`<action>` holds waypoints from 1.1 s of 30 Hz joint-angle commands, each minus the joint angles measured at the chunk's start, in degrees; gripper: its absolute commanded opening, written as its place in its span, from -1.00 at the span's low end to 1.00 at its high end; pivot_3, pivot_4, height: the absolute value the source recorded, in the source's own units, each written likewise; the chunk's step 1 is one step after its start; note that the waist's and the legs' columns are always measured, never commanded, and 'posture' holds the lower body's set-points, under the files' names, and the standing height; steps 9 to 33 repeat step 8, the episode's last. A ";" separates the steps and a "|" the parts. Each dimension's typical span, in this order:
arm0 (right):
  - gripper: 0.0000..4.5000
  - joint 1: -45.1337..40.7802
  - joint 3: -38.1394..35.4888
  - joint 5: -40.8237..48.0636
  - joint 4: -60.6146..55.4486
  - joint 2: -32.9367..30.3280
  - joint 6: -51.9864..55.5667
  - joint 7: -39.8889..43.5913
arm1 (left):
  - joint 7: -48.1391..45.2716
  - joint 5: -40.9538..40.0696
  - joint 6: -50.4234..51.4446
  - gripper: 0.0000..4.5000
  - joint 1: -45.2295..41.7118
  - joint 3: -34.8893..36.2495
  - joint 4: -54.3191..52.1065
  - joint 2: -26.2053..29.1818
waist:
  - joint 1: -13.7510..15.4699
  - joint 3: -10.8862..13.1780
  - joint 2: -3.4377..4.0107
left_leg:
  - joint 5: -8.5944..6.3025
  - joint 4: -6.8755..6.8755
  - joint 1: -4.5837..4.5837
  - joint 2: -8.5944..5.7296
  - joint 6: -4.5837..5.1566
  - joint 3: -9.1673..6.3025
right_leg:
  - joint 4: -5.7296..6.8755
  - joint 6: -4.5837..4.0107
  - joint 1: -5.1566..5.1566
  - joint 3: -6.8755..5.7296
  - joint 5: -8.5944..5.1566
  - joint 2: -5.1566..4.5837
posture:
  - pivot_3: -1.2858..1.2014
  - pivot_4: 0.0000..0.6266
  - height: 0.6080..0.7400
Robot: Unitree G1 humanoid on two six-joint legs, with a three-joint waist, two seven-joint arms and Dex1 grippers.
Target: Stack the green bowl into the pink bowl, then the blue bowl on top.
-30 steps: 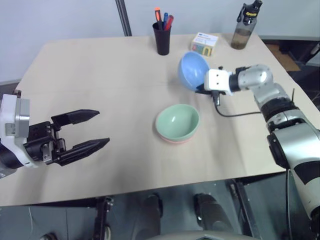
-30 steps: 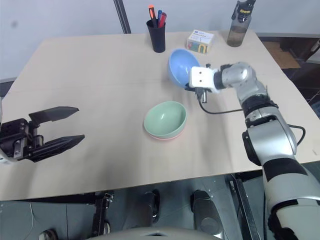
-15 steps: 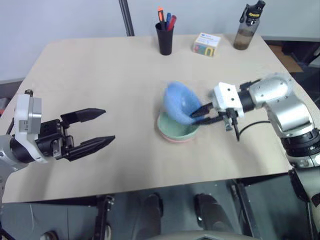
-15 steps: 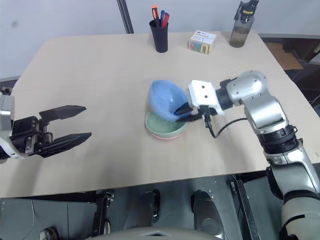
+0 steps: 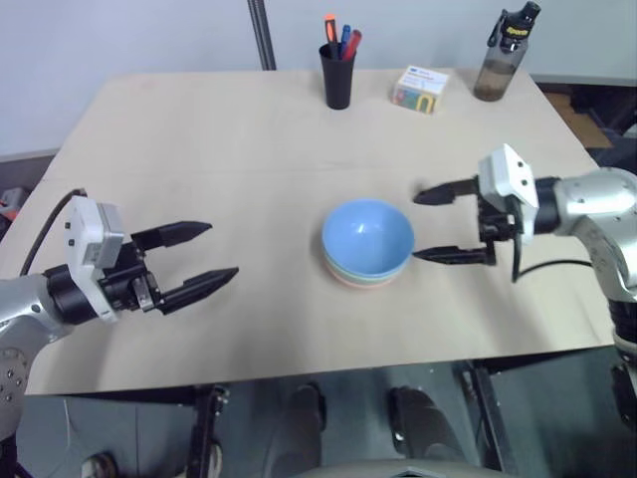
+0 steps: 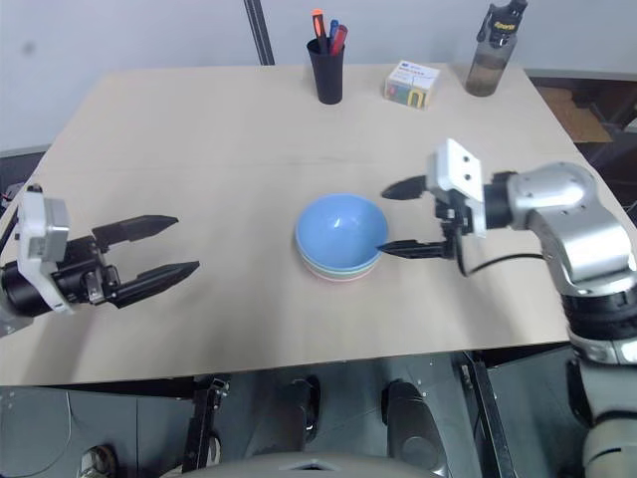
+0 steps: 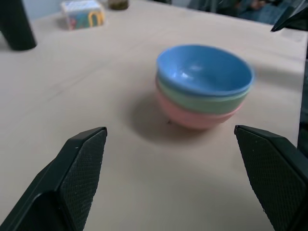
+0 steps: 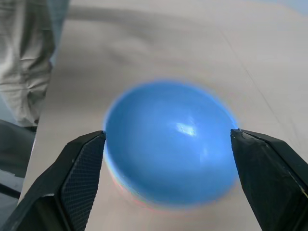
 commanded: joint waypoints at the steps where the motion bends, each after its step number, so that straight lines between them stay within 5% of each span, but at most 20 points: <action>1: 0.93 7.33 -10.15 0.07 0.66 -7.05 -0.95 -0.72 | -0.95 -1.61 1.01 1.00 3.13 4.69 -3.35 0.52 | -0.17 0.00 0.01 | 0.00 0.01 0.01 0.00 0.00 0.08 | -0.02 0.01 -0.03 0.06 0.01 -0.01 | 0.03 -0.52 1.00; 8: 0.93 13.66 -14.65 2.45 -0.95 -10.71 -0.88 -2.92 | -2.48 -2.64 2.27 1.00 4.74 6.01 -3.59 1.84 | -0.56 -0.01 0.02 | -0.01 0.01 0.15 0.04 0.01 0.15 | -0.01 0.18 0.02 0.08 -0.11 0.00 | 0.03 -0.52 1.00; 33: 0.93 13.66 -14.65 2.45 -0.95 -10.71 -0.88 -2.92 | -2.48 -2.64 2.27 1.00 4.74 6.01 -3.59 1.84 | -0.56 -0.01 0.02 | -0.01 0.01 0.15 0.04 0.01 0.15 | -0.01 0.18 0.02 0.08 -0.11 0.00 | 0.03 -0.52 1.00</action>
